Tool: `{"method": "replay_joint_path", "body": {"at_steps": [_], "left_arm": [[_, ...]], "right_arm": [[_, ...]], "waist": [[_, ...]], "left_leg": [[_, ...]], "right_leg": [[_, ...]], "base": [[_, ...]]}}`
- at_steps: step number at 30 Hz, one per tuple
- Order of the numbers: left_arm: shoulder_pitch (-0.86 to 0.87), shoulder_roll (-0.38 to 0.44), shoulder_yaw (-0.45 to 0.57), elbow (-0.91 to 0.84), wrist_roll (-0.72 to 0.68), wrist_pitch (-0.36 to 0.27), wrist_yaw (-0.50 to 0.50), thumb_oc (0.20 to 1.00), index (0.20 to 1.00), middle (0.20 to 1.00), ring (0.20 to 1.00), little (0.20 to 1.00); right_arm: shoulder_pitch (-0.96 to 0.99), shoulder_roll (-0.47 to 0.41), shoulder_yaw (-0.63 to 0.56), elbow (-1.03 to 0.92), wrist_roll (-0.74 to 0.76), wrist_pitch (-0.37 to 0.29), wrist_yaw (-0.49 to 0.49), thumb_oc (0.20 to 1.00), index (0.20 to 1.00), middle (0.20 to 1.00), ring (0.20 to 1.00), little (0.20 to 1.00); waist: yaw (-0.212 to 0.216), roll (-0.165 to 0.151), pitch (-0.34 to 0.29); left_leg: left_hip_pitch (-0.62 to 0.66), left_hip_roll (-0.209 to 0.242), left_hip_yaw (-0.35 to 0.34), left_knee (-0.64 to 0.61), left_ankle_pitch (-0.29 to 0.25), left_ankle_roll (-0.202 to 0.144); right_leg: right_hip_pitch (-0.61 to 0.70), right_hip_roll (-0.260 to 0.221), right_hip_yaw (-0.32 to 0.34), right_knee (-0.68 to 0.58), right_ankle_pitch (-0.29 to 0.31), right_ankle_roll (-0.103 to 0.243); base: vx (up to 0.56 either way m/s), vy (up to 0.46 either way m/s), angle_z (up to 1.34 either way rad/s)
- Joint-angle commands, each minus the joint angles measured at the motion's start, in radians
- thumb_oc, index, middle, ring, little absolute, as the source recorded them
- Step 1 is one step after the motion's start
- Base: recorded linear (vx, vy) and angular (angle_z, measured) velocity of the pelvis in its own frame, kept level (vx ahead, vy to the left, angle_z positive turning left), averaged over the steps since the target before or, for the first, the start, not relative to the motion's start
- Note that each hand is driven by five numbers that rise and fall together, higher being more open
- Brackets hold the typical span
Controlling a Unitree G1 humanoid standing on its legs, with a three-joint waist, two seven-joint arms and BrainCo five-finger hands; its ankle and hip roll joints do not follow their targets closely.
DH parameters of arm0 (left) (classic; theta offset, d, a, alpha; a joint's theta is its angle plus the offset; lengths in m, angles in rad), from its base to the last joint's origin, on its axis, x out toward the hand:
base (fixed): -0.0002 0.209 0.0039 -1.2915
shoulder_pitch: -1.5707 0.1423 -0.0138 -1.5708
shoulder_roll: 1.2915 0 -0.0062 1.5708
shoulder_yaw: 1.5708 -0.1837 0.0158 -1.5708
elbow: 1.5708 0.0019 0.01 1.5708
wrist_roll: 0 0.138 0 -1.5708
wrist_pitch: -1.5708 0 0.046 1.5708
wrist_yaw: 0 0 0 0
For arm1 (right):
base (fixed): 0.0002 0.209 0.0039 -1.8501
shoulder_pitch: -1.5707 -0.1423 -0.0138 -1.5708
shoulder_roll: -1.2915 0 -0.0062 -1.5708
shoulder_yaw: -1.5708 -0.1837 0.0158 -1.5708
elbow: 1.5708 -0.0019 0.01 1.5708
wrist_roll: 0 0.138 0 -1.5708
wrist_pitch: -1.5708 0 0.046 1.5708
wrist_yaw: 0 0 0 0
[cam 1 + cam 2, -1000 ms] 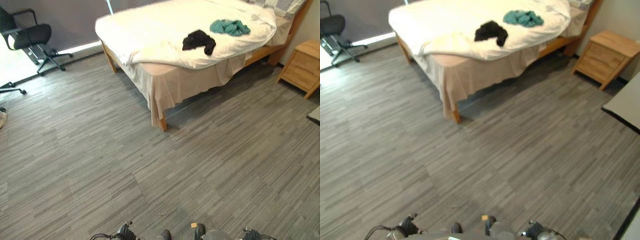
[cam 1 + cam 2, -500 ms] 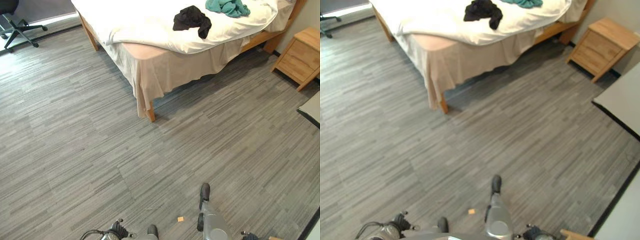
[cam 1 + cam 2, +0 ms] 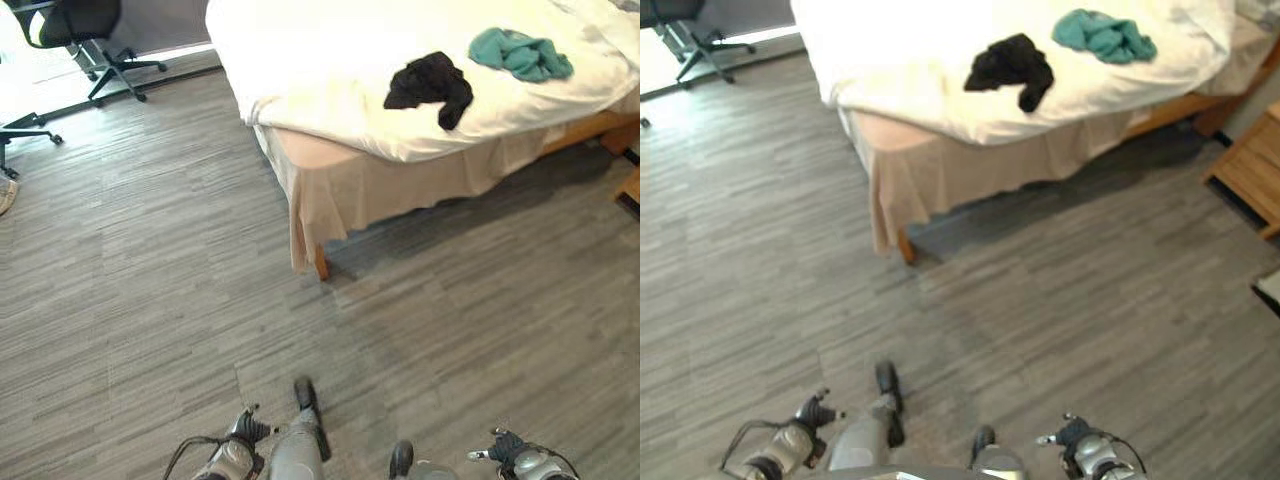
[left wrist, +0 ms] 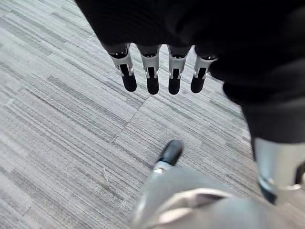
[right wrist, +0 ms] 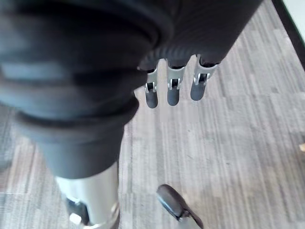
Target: Tidy up the quilt and then pick up the clothes from the bed and put them into the laundry hamper.
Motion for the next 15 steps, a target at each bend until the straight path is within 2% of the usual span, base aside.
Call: {"method": "replay_joint_path", "body": {"at_steps": [1, 2, 3, 4, 5, 6, 7, 9, 11, 12, 13, 15], "left_arm": [[0.02, 0.033, -0.008, 0.041, -0.003, 0.022, -0.002, 1.0, 1.0, 1.0, 1.0, 1.0], [0.025, 0.04, 0.004, 0.051, -0.004, 0.025, -0.001, 1.0, 1.0, 1.0, 1.0, 1.0], [0.025, 0.041, 0.005, 0.051, -0.004, 0.025, -0.001, 1.0, 1.0, 1.0, 1.0, 1.0], [0.03, 0.048, 0.017, 0.058, -0.01, 0.026, -0.002, 1.0, 1.0, 1.0, 1.0, 1.0], [0.032, 0.058, 0.027, 0.063, -0.014, 0.029, 0.0, 1.0, 1.0, 1.0, 1.0, 1.0], [0.026, 0.069, 0.035, 0.073, -0.021, 0.033, 0.005, 1.0, 1.0, 1.0, 1.0, 1.0], [0.026, 0.069, 0.035, 0.073, -0.021, 0.033, 0.005, 1.0, 1.0, 1.0, 1.0, 1.0], [0.02, 0.073, 0.027, 0.077, -0.02, 0.031, 0.001, 1.0, 1.0, 1.0, 1.0, 1.0], [0.015, 0.077, 0.02, 0.071, -0.02, 0.026, 0.003, 1.0, 1.0, 1.0, 1.0, 1.0], [0.003, 0.081, 0.013, 0.066, -0.017, 0.022, 0.004, 1.0, 1.0, 1.0, 1.0, 1.0], [-0.002, 0.08, 0.01, 0.063, -0.013, 0.017, 0.004, 1.0, 1.0, 1.0, 1.0, 1.0], [-0.009, 0.083, 0.011, 0.06, -0.011, 0.013, 0.006, 1.0, 1.0, 1.0, 1.0, 1.0]], "right_arm": [[0.017, 0.002, 0.016, 0.005, -0.027, -0.009, -0.002, 1.0, 1.0, 1.0, 1.0, 1.0], [0.013, 0.013, 0.015, 0.003, -0.028, -0.007, 0.002, 1.0, 1.0, 1.0, 1.0, 1.0], [0.013, 0.013, 0.015, 0.003, -0.028, -0.007, 0.002, 1.0, 1.0, 1.0, 1.0, 1.0], [0.005, 0.022, 0.018, -0.008, -0.024, -0.008, 0.009, 1.0, 1.0, 1.0, 1.0, 1.0], [-0.008, 0.03, 0.019, -0.026, -0.02, -0.008, 0.013, 1.0, 1.0, 1.0, 1.0, 1.0], [-0.027, 0.041, 0.021, -0.045, -0.019, -0.009, 0.013, 1.0, 1.0, 1.0, 1.0, 1.0], [-0.027, 0.041, 0.021, -0.045, -0.019, -0.009, 0.013, 1.0, 1.0, 1.0, 1.0, 1.0], [-0.025, 0.043, 0.021, -0.052, -0.015, -0.009, 0.011, 1.0, 1.0, 1.0, 1.0, 1.0], [-0.019, 0.045, 0.017, -0.053, -0.006, -0.009, 0.01, 1.0, 1.0, 1.0, 1.0, 1.0], [-0.013, 0.043, 0.007, -0.051, 0.004, -0.01, 0.006, 1.0, 1.0, 1.0, 1.0, 1.0], [-0.006, 0.043, -0.002, -0.048, 0.011, -0.01, 0.006, 1.0, 1.0, 1.0, 1.0, 1.0], [0.009, 0.045, -0.009, -0.045, 0.013, -0.008, 0.01, 1.0, 1.0, 1.0, 1.0, 1.0]], "waist": [[0.034, -0.033, -0.011], [0.034, -0.036, -0.006], [0.035, -0.038, -0.006], [0.031, -0.041, -0.001], [0.025, -0.036, 0.009], [0.014, -0.021, 0.024], [0.014, -0.022, 0.025], [0.005, -0.013, 0.029], [-0.007, -0.003, 0.026], [-0.017, -0.004, 0.02], [-0.032, -0.002, 0.011], [-0.048, -0.007, 0.003]], "left_leg": [[0.093, -0.046, -0.032, 0.026, -0.06, 0.038], [0.116, -0.054, -0.02, 0.024, -0.074, 0.054], [0.117, -0.056, -0.018, 0.023, -0.074, 0.055], [0.144, -0.062, -0.004, 0.025, -0.092, 0.07], [0.17, -0.062, 0.003, 0.017, -0.101, 0.083], [0.227, -0.049, 0.001, -0.007, -0.114, 0.086], [0.227, -0.05, 0.001, -0.008, -0.114, 0.087], [0.267, -0.043, -0.011, -0.027, -0.12, 0.074], [0.279, -0.028, -0.022, -0.033, -0.127, 0.058], [0.269, -0.018, -0.025, -0.039, -0.114, 0.049], [0.271, -0.008, -0.043, -0.039, -0.126, 0.035], [0.289, 0.01, -0.057, -0.039, -0.135, 0.015]], "right_leg": [[-0.015, -0.003, 0.039, 0.177, -0.118, 0.121], [-0.043, -0.02, 0.035, 0.288, -0.108, 0.147], [-0.047, -0.024, 0.037, 0.295, -0.112, 0.149], [-0.092, -0.056, 0.032, 0.402, -0.078, 0.186], [-0.176, -0.095, 0.039, 0.542, -0.015, 0.211], [-0.261, -0.141, 0.021, 0.619, 0.003, 0.215], [-0.261, -0.142, 0.021, 0.621, 0.002, 0.215], [-0.272, -0.164, -0.014, 0.495, -0.03, 0.187], [-0.268, -0.164, -0.006, 0.364, -0.027, 0.171], [-0.277, -0.169, 0.025, 0.234, 0.016, 0.165], [-0.281, -0.181, 0.076, 0.163, 0.054, 0.173], [-0.281, -0.206, 0.16, 0.1, 0.108, 0.192]], "base": [[0.44, 0.15, -0.16], [0.44, 0.154, -0.13], [0.2, 0.123, -0.2], [0.2, 0.137, -0.3], [0.39, 0.188, -0.28], [0.29, 0.13, -0.08], [0.32, 0.046, 0.05], [0.28, -0.066, 0.16], [0.24, -0.175, 0.26], [0.23, -0.262, 0.36], [0.23, -0.287, 0.4], [0.33, -0.355, 0.56]]}}
